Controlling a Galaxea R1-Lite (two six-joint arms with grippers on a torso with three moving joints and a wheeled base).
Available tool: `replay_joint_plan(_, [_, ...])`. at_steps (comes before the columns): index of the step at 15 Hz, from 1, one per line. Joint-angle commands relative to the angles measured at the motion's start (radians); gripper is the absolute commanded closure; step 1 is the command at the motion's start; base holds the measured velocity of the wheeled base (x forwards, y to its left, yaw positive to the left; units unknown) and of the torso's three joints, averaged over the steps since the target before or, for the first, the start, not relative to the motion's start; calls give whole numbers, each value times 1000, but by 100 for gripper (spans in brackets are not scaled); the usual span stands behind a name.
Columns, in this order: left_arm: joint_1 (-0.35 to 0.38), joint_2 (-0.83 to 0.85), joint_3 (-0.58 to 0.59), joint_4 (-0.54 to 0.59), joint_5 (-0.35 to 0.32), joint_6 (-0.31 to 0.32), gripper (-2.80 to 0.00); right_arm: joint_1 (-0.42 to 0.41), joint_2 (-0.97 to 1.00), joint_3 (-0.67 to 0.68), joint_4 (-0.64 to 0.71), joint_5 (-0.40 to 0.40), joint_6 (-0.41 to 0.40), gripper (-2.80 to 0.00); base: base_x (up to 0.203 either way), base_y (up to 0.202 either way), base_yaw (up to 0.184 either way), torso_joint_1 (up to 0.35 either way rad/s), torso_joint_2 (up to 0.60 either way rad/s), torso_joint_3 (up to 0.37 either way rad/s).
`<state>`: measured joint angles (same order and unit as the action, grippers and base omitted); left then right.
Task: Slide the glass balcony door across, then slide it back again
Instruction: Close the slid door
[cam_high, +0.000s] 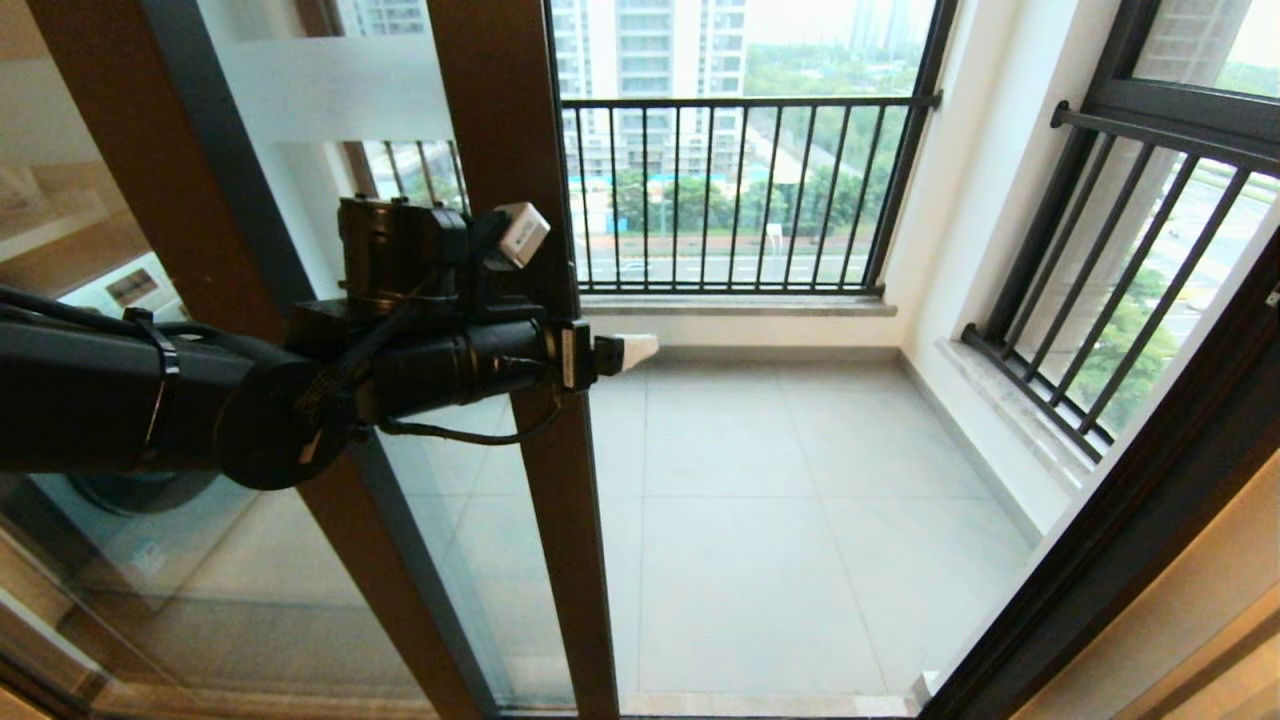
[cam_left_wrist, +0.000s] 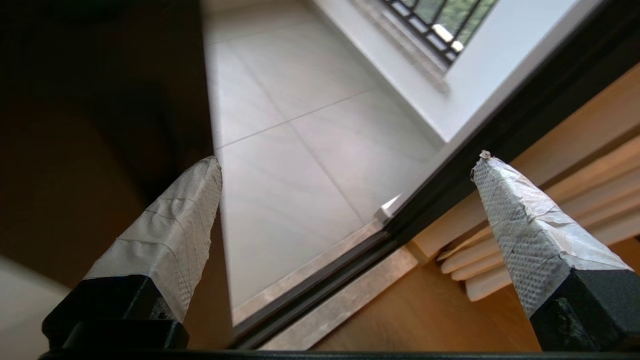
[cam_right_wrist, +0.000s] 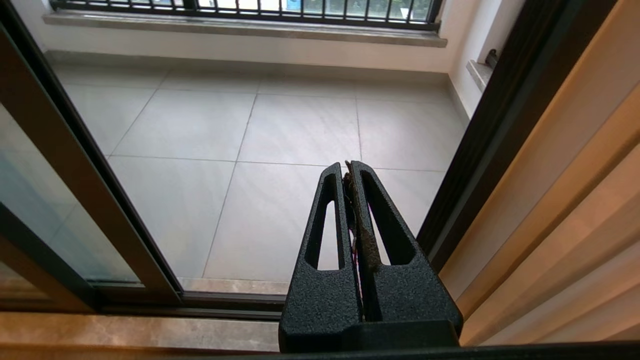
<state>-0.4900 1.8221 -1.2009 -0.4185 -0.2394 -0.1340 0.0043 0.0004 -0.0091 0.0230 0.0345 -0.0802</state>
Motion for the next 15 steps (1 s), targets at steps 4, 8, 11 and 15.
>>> replay_joint_plan(4, [-1,-25,32,-2,5,-1,-280,0,0,0,0,1,-1,0,0,0,0,0,0,0])
replay_joint_plan(8, [5,-19,28,-2,41,3,-280,0,0,0,0,1,-1,0,0,0,0,0,0,0])
replay_joint_plan(11, [7,-10,29,-2,58,14,-280,0,0,0,0,1,0,0,0,0,0,0,0,0])
replay_joint_plan(15, [9,8,11,-2,60,14,-280,0,0,0,0,1,-1,0,0,0,0,0,0,0])
